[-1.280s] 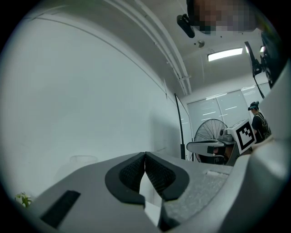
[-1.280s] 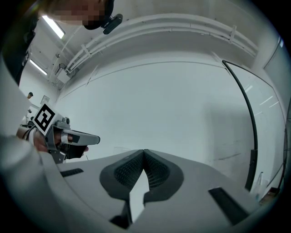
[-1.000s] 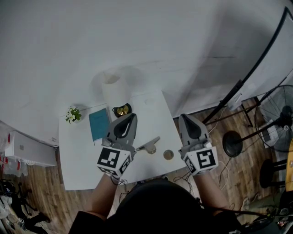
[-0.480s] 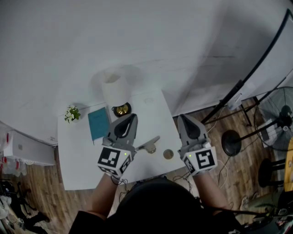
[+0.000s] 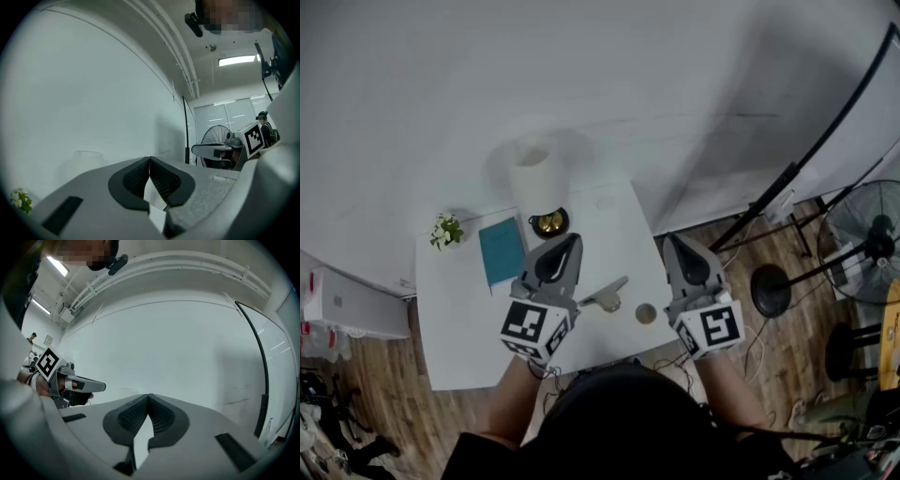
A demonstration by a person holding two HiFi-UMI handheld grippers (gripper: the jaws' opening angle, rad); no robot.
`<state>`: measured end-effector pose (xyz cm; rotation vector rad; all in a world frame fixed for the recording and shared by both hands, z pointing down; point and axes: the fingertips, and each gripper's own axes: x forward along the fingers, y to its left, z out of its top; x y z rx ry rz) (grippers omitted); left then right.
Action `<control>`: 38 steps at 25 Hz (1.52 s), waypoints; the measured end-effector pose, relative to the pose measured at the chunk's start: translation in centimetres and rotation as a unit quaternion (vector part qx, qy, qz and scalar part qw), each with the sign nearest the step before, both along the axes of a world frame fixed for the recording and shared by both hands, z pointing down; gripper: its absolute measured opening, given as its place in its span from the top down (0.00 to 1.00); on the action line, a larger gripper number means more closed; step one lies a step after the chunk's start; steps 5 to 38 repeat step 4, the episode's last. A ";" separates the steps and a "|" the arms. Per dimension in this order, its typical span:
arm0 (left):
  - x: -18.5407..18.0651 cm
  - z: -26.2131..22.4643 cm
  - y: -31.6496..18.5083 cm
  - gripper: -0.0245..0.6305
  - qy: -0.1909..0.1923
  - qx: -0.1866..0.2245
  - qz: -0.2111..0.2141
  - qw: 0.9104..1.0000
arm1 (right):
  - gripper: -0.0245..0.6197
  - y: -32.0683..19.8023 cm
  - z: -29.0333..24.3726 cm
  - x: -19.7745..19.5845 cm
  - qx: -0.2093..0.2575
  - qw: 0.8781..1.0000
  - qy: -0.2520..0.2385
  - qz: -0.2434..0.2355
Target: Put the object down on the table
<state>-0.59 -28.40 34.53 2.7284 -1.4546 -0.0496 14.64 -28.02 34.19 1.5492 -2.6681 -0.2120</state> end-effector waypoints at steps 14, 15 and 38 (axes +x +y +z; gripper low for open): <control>-0.7 0.2 -0.1 0.95 0.003 -0.003 0.000 1.000 | 0.96 0.0 0.0 -0.4 0.000 1.000 0.000 0.006; -0.7 0.2 -0.1 0.95 0.003 -0.003 0.000 1.000 | 0.96 0.0 0.0 -0.4 0.000 1.000 0.000 0.006; -0.7 0.2 -0.1 0.95 0.003 -0.003 0.000 1.000 | 0.96 0.0 0.0 -0.4 0.000 1.000 0.000 0.006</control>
